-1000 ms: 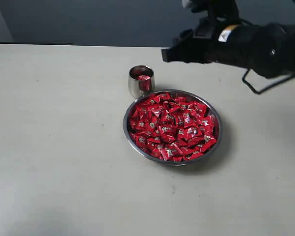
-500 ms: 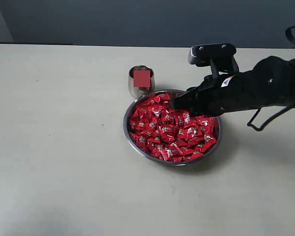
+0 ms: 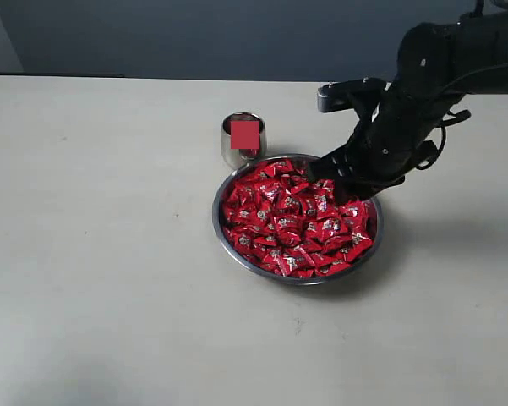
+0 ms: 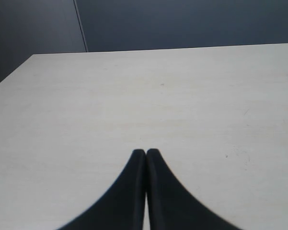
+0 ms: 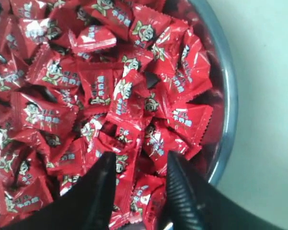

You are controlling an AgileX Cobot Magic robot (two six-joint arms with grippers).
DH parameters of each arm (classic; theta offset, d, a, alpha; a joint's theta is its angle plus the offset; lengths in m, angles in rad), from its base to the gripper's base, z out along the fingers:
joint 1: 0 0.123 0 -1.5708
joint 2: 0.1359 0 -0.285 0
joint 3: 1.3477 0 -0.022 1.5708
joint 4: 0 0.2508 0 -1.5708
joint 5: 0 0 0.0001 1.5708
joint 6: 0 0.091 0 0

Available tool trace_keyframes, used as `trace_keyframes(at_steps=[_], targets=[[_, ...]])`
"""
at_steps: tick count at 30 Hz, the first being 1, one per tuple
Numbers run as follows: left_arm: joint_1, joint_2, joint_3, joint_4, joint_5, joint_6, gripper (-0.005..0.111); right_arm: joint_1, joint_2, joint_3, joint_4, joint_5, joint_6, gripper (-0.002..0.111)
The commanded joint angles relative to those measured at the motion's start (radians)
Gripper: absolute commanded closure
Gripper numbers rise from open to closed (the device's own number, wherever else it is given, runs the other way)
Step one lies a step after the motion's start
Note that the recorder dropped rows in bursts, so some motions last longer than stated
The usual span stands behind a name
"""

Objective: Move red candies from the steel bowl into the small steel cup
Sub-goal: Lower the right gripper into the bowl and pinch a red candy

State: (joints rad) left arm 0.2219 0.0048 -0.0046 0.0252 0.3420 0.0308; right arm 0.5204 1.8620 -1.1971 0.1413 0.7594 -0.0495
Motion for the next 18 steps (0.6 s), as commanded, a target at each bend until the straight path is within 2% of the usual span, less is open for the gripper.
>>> trace_keyframes(at_steps=[1, 11, 18], targets=[[-0.005, -0.005, 0.005, 0.002, -0.008, -0.001, 0.106, -0.001, 0.041, -0.006, 0.061, 0.021, -0.003, 0.073], [-0.005, -0.005, 0.005, 0.002, -0.008, -0.001, 0.106, -0.001, 0.108, -0.006, 0.118, -0.018, -0.003, 0.073], [-0.005, -0.005, 0.005, 0.002, -0.008, -0.001, 0.106, -0.001, 0.137, -0.006, 0.250, -0.057, -0.082, 0.073]])
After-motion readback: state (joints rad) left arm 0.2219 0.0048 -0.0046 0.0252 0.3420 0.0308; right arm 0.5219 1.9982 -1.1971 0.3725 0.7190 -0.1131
